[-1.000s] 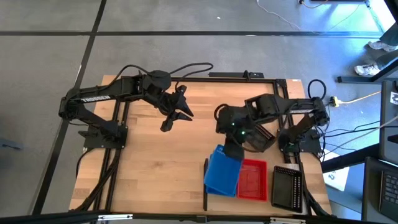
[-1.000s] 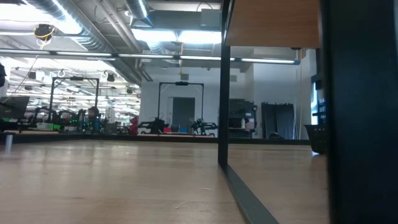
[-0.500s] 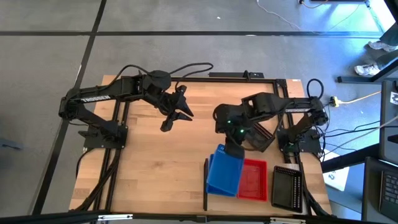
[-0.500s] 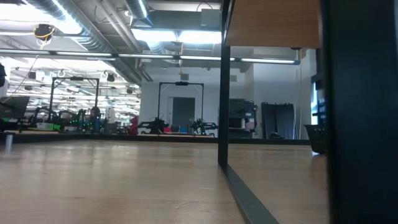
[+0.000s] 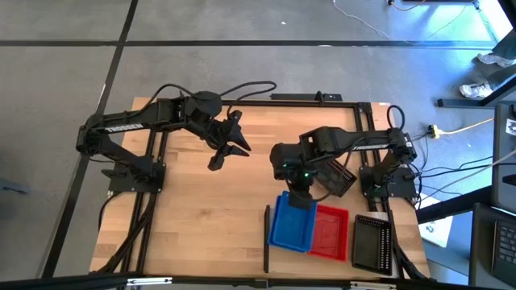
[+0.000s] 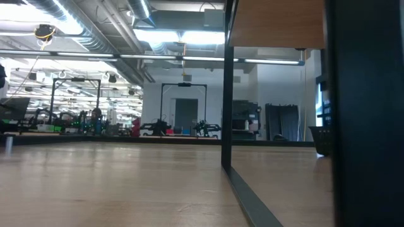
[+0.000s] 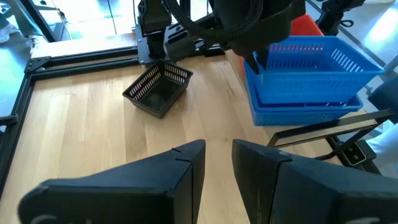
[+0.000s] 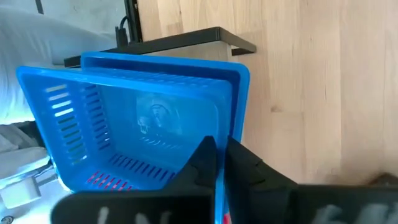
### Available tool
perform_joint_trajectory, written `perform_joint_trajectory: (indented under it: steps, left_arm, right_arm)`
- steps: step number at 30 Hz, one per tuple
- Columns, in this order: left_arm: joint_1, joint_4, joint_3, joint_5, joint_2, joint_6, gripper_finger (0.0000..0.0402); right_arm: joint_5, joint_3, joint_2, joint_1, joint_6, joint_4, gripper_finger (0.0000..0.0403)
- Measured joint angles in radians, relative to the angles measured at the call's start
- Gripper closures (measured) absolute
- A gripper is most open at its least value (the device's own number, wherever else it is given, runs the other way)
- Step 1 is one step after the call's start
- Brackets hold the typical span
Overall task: Stack baskets on shelf by color
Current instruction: Stack the blue bin on top of the blue bins on the shelf
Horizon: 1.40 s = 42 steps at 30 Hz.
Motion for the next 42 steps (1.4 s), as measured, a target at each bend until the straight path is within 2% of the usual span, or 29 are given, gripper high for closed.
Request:
perform_joint_trajectory:
  steps: [8,12,17,30,32,38,40,42]
  left_arm:
    - [0.000,0.000,0.000,0.000,0.000,0.000,0.0330]
    - [0.000,0.000,0.000,0.000,0.000,0.000,0.0330]
    - [0.000,0.000,0.000,0.000,0.000,0.000,0.0330]
    - [0.000,0.000,0.000,0.000,0.000,0.000,0.0330]
    - [0.000,0.000,0.000,0.000,0.000,0.000,0.0330]
    - [0.000,-0.001,0.000,0.000,0.000,0.000,0.0330]
    - [0.000,-0.001,0.000,0.000,0.000,0.000,0.0330]
    - [0.000,-0.001,0.000,0.000,0.000,0.000,0.0330]
  right_arm:
    - [-0.007,0.000,0.000,0.000,0.028,0.058,0.0345]
    - [-0.075,0.000,0.000,0.000,0.030,0.081,0.0322]
    - [-0.174,0.006,0.000,-0.007,0.029,0.076,0.0322]
    - [-0.133,0.096,0.000,-0.008,0.014,0.073,0.0323]
    - [-0.090,0.096,0.000,-0.010,-0.012,0.054,0.0322]
    - [0.308,0.065,0.000,-0.017,0.041,-0.003,0.0322]
    - [0.360,0.049,0.000,-0.019,0.064,-0.004,0.0322]
    - [0.364,0.032,0.000,-0.019,0.084,-0.006,0.0322]
